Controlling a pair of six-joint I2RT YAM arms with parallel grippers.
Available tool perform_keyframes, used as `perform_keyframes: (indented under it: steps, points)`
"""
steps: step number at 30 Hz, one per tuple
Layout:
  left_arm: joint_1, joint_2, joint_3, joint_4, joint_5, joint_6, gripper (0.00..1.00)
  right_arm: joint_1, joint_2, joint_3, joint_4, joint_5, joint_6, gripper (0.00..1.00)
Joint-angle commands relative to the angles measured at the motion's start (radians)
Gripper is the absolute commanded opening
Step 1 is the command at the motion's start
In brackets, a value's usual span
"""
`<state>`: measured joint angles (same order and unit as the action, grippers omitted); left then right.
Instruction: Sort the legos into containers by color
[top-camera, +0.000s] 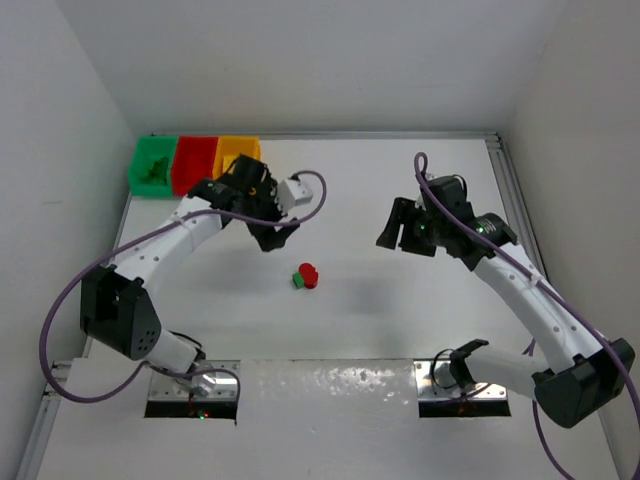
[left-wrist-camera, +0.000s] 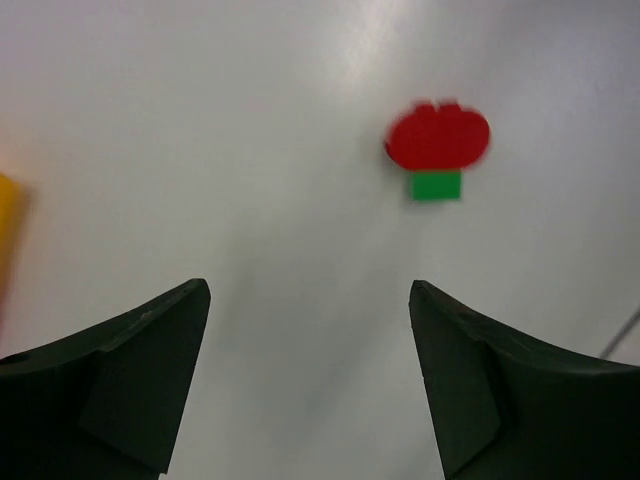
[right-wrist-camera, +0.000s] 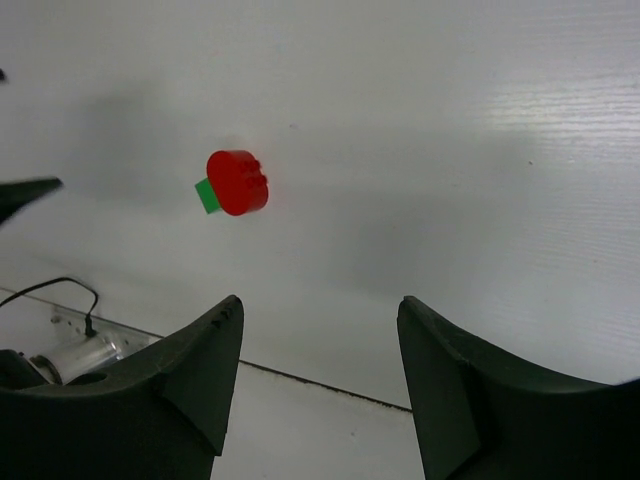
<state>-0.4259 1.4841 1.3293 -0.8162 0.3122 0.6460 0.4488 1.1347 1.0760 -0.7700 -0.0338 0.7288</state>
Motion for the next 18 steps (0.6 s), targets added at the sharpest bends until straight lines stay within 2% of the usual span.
perform_keyframes:
  steps: [1,2,5,9,13,16,18]
  points:
    - [-0.075,-0.066,-0.138,-0.121,0.036,0.09,0.79,0.011,-0.006,-0.016,0.072,-0.02,-0.017,0.63]
    - [-0.162,-0.088,-0.222,-0.089,0.003,0.096,0.85,0.01,-0.006,-0.025,0.077,-0.024,-0.014,0.63]
    - [-0.29,-0.162,-0.345,0.064,-0.083,0.017,0.89,0.014,-0.009,-0.045,0.097,-0.031,-0.006,0.63]
    - [-0.301,-0.121,-0.404,0.25,-0.09,-0.126,0.92,0.014,-0.015,-0.064,0.12,-0.04,0.006,0.63]
    - [-0.301,-0.006,-0.42,0.374,-0.207,-0.227,0.86,0.016,-0.023,-0.054,0.098,-0.031,-0.005,0.63]
    - [-0.301,0.06,-0.43,0.439,-0.26,-0.243,0.86,0.016,-0.03,-0.05,0.086,-0.015,-0.014,0.63]
    - [-0.301,0.093,-0.429,0.448,-0.246,-0.235,0.86,0.016,-0.041,-0.05,0.081,-0.003,-0.014,0.63]
